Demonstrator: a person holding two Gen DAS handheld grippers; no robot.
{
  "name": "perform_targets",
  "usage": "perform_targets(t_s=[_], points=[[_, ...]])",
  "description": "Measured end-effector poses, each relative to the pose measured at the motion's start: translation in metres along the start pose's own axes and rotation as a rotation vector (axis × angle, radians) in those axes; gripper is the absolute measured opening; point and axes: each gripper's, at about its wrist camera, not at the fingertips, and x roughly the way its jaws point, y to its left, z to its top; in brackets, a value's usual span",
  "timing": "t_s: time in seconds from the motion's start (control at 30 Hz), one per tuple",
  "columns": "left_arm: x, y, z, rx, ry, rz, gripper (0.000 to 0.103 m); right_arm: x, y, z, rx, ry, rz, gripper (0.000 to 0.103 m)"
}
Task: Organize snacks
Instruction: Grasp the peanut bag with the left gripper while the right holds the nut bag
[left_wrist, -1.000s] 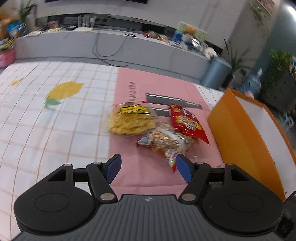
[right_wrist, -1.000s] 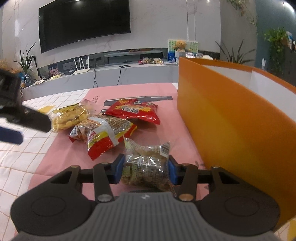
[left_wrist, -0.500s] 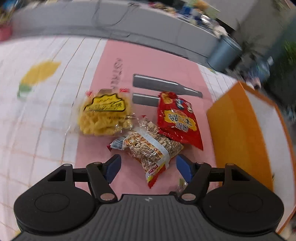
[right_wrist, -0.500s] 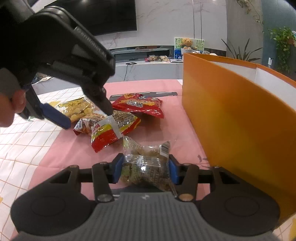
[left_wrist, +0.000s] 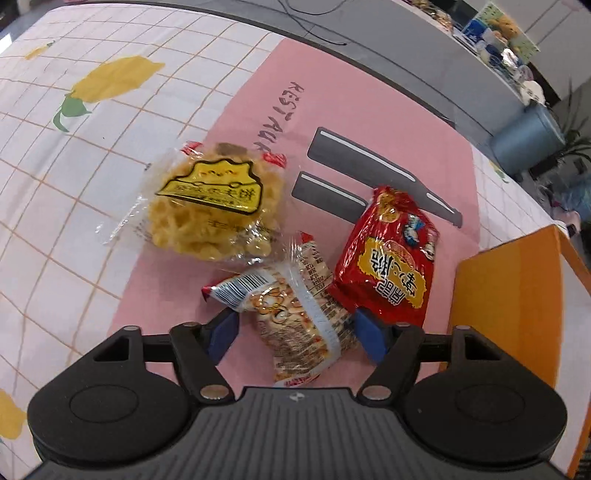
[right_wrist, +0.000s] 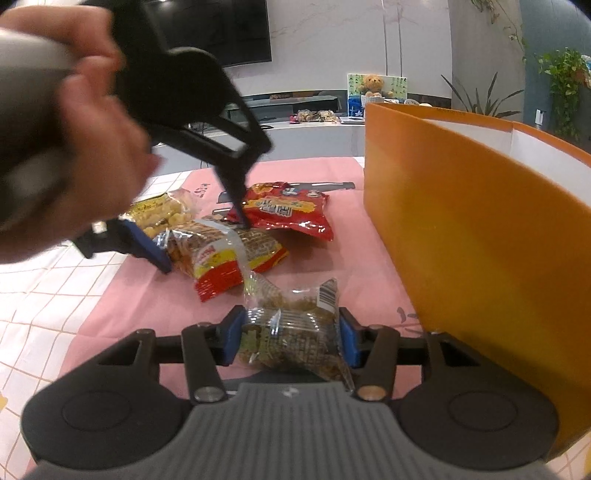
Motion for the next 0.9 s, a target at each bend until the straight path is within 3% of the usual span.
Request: perform_targets(t_s=[0.17,0.33,0.37,0.63,0.83,0.9], points=[[0.010,-0.009,-0.002,0.012,-0.007,0.064,0.091,0.001,-0.002,0.000,0.016,0.002,0.010,0.052],[0.002,0.005,-0.005,-0.008,0.004,0.036,0.062,0.001,-0.004,0.001,0.015,0.001,0.018,0.052],[-0.002,0.010,-0.006,0.006,0.012,0.013,0.051,0.001,-0.004,0.001,0.015,0.001,0.019,0.052],[-0.044,0.057,-0.040,0.075,0.004,-0.076,0.049,-0.001,-0.007,0.004,0.040,0.016,0.027,0.050],[-0.084,0.080,-0.069,0.119,-0.137,-0.118,0.049,-0.002,-0.003,0.005,0.030,0.017,-0.019,0.048],[-0.093,0.082,-0.077,0.144,-0.198,-0.120,0.049,-0.005,-0.002,0.007,0.042,0.017,0.003,0.048]])
